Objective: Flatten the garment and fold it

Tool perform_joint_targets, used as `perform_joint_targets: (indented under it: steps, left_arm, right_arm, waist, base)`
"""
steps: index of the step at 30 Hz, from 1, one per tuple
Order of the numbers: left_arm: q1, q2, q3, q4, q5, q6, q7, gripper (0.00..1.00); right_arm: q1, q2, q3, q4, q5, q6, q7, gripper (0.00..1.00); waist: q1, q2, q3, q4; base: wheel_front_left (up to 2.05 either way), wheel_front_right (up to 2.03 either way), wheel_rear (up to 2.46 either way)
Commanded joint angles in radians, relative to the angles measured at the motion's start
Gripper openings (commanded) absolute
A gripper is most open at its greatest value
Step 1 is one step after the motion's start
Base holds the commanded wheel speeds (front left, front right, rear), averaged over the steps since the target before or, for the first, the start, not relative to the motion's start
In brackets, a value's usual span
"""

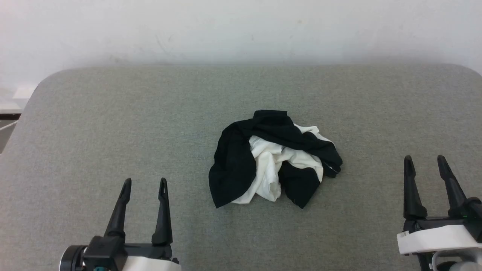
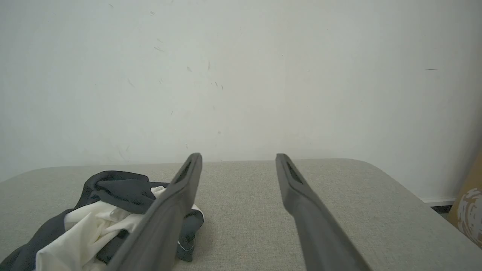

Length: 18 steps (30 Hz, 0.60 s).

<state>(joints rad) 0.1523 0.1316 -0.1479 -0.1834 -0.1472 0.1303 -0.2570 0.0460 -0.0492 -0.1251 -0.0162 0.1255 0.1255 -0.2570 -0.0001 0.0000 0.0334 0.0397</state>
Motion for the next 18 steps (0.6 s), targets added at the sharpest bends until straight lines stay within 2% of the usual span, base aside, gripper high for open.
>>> perform_joint_targets:
  steps: [1,5,9,13,15,18]
  left_arm:
    - [-0.004,-0.015,0.021,-0.003,0.01,-0.024,-0.005,1.0]
    - [-0.016,-0.035,0.055,-0.013,0.024,-0.056,-0.005,1.0]
    - [-0.026,-0.053,0.071,-0.021,0.034,-0.08,-0.005,1.0]
    - [-0.039,-0.064,0.072,-0.024,0.045,-0.099,-0.005,1.0]
    - [-0.048,-0.069,0.071,-0.026,0.049,-0.106,-0.005,1.0]
    - [-0.063,-0.074,0.069,-0.029,0.05,-0.111,-0.005,1.0]
  right_arm:
    - [0.004,-0.001,-0.002,-0.009,0.009,0.005,-0.005,1.0]
    - [-0.036,-0.001,0.005,-0.009,0.023,0.005,-0.005,1.0]
    - [-0.1,-0.001,0.016,0.1,0.036,0.005,-0.002,1.0]
    - [-0.208,-0.001,0.024,0.169,0.007,0.005,0.103,1.0]
    - [-0.261,-0.001,0.0,0.186,-0.065,0.005,0.163,1.0]
    - [-0.327,-0.001,0.036,0.204,-0.105,0.005,0.242,1.0]
  waist:
    - [0.0001,0.0,0.009,0.011]
    - [0.0001,0.0,0.025,0.025]
    - [0.0001,0.0,0.042,0.048]
    - [0.0001,0.0,0.062,0.072]
    - [0.0001,0.0,0.075,0.084]
    - [0.0001,0.0,0.097,0.102]
  base:
    - [0.0,0.0,0.0]
    - [0.0,0.0,0.0]
    - [0.0,0.0,0.0]
    - [0.0,0.0,0.0]
    - [0.0,0.0,0.0]
    - [0.0,0.0,0.0]
